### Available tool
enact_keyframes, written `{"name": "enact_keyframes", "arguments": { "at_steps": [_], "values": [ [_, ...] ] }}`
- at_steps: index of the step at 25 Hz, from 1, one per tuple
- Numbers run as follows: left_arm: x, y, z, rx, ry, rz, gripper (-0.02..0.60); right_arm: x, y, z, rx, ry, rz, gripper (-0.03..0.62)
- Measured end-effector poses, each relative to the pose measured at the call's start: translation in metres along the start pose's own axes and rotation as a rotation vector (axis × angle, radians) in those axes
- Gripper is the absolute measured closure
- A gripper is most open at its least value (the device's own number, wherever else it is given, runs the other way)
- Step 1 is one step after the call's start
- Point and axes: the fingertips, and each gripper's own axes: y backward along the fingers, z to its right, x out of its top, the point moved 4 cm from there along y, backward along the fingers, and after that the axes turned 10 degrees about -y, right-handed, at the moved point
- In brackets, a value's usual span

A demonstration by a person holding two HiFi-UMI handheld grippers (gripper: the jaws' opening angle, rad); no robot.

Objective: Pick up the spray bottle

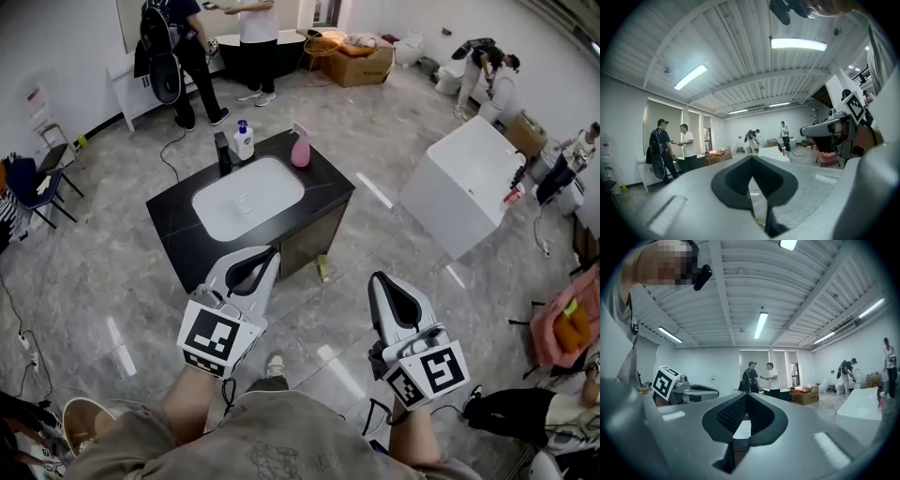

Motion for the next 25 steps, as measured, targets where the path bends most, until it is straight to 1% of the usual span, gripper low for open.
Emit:
{"name": "enact_keyframes", "arguments": {
  "at_steps": [5, 9, 18, 25],
  "values": [
    [-0.015, -0.048, -0.049, -0.008, -0.018, -0.012, 0.581, 0.005, -0.068, 0.024, 0.002, -0.003, -0.002, 0.565],
    [-0.023, -0.075, -0.076, -0.013, -0.029, -0.018, 0.581, 0.007, -0.102, 0.037, -0.007, -0.003, 0.003, 0.565],
    [-0.038, -0.11, -0.1, -0.034, 0.01, -0.022, 0.581, 0.003, -0.139, 0.066, -0.035, -0.013, -0.023, 0.565],
    [-0.046, -0.152, -0.114, -0.004, 0.003, -0.039, 0.581, 0.006, -0.171, 0.108, -0.012, -0.014, -0.028, 0.565]
  ]
}}
